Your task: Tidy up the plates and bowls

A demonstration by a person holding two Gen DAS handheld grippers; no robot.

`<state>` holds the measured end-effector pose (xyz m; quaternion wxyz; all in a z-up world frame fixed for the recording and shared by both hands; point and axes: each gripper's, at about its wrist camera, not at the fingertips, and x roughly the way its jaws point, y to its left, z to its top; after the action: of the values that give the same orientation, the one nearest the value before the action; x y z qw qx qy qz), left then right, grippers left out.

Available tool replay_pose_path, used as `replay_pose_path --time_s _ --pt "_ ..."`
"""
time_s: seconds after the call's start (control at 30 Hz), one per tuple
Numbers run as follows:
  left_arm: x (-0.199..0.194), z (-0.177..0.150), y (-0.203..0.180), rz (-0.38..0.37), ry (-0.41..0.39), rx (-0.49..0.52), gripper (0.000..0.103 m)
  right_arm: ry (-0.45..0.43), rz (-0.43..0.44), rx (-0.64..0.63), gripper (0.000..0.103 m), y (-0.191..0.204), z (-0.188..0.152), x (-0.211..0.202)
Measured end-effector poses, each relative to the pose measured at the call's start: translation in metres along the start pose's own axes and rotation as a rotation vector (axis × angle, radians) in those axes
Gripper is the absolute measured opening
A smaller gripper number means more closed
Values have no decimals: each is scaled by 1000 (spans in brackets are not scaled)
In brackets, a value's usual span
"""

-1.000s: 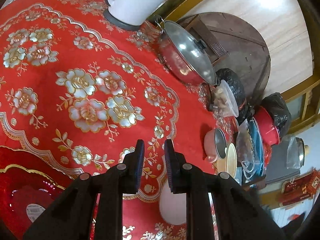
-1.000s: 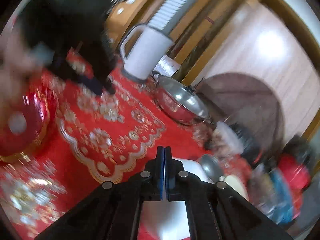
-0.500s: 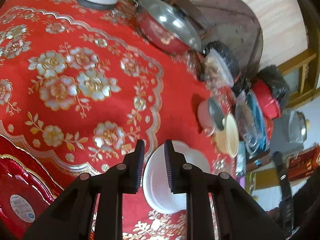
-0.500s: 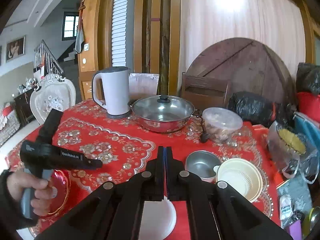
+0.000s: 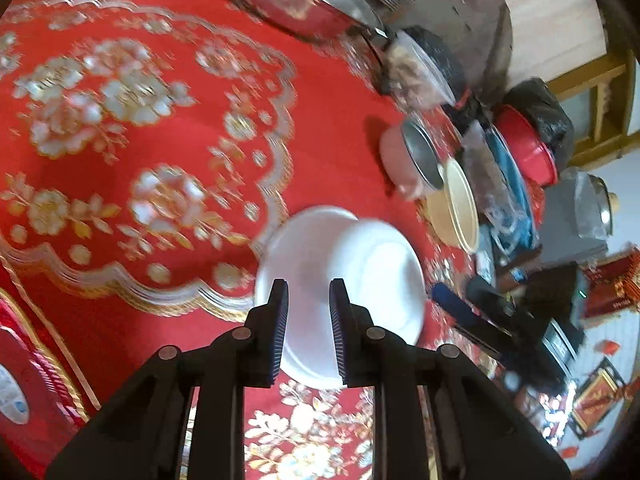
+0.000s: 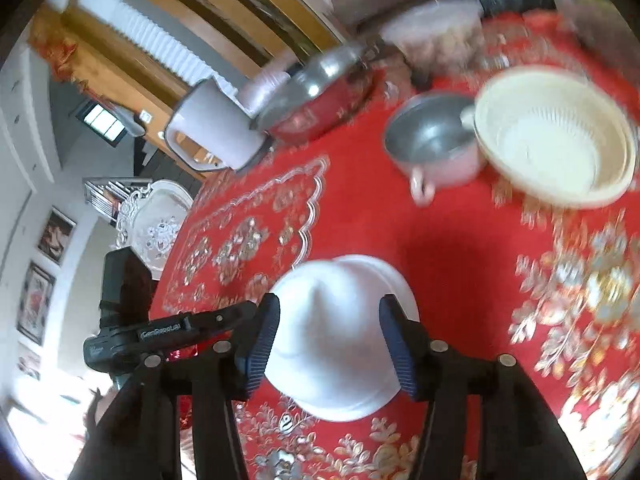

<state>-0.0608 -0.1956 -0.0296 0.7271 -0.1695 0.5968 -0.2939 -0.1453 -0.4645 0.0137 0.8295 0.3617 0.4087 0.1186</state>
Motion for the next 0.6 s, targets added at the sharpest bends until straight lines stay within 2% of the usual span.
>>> replay_pose_path --time_s 0.03,0.13,0.23,0.33,0.37,0.5,0.6 --pt "0 -1 1 -7 -5 -7 21 10 51 55 55 -8 0 3" --pt "0 0 2 -9 1 -4 22 60 73 121 60 -18 -4 15" --pt "2 0 10 4 14 -42 22 69 49 109 61 -16 -4 15" --pt "6 -3 18 28 19 -63 23 81 -66 88 61 -13 -7 19" --pt "7 -3 19 29 18 -64 23 87 -53 94 61 -14 -8 20" --pt "1 3 18 87 -11 -56 22 100 18 111 80 -7 -9 26" --pt "0 11 18 127 -7 -46 22 49 64 86 81 15 -4 18"
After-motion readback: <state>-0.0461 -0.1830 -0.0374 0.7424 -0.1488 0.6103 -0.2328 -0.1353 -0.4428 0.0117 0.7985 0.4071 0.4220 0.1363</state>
